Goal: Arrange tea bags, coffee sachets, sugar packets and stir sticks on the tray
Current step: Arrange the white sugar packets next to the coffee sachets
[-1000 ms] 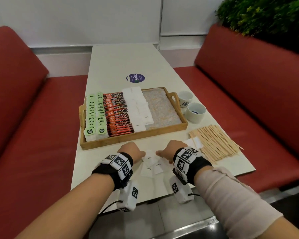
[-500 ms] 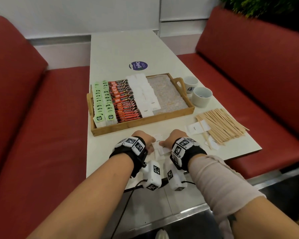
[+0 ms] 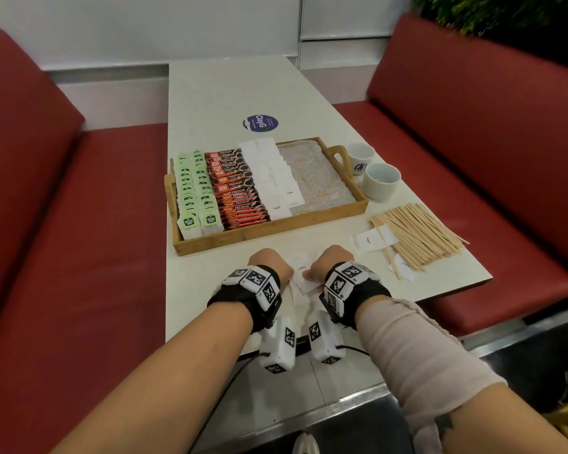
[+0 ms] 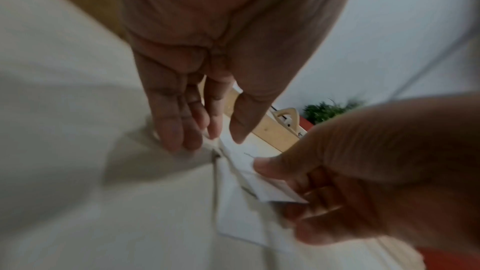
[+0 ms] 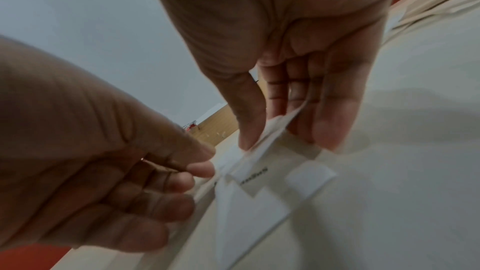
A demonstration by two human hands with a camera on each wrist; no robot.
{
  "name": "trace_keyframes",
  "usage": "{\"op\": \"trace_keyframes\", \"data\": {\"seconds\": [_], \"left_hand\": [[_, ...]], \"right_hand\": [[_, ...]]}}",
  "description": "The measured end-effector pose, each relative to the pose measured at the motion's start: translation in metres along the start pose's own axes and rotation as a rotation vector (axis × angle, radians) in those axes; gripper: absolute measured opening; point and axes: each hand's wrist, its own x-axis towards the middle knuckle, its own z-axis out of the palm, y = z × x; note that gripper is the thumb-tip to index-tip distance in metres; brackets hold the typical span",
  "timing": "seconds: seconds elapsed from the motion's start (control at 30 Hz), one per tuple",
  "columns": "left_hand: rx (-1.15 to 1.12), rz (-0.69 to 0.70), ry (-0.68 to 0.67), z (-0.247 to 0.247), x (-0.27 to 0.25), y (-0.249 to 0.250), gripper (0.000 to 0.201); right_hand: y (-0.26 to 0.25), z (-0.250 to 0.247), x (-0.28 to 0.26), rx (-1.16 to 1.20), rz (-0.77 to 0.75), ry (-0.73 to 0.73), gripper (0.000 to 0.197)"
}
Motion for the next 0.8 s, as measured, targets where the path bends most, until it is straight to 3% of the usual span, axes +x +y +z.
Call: {"op": "trace_keyframes", "data": {"seconds": [0.1, 0.23, 0.43, 0.6, 0.8], "left_hand": [[0.081, -0.001, 0.014, -0.005, -0.002, -0.004, 0.029], [-0.316, -0.103, -0.170, -0.001, -0.002, -0.004, 0.025], [-0.483, -0.153, -0.165, 0.005, -0.002, -0.007, 0.019], [-0.473, -0.126, -0.192, 0.011, -0.001, -0.012, 0.025], [-0.369, 0.005, -0.172, 0.011, -0.001, -0.006, 0.033]], "right_hand": [[0.001, 0.001, -0.005, 0.029, 0.018, 0.001, 0.029], [0.002, 0.006, -0.007, 0.097, 0.042, -0.027, 0.040], [0.005, 0.007, -0.007, 0.136, 0.041, -0.041, 0.038], [0.008, 0.012, -0.002, 0.209, 0.014, -0.099, 0.035], [0.015, 0.008, -0.003, 0.365, -0.025, -0.111, 0.031]]}}
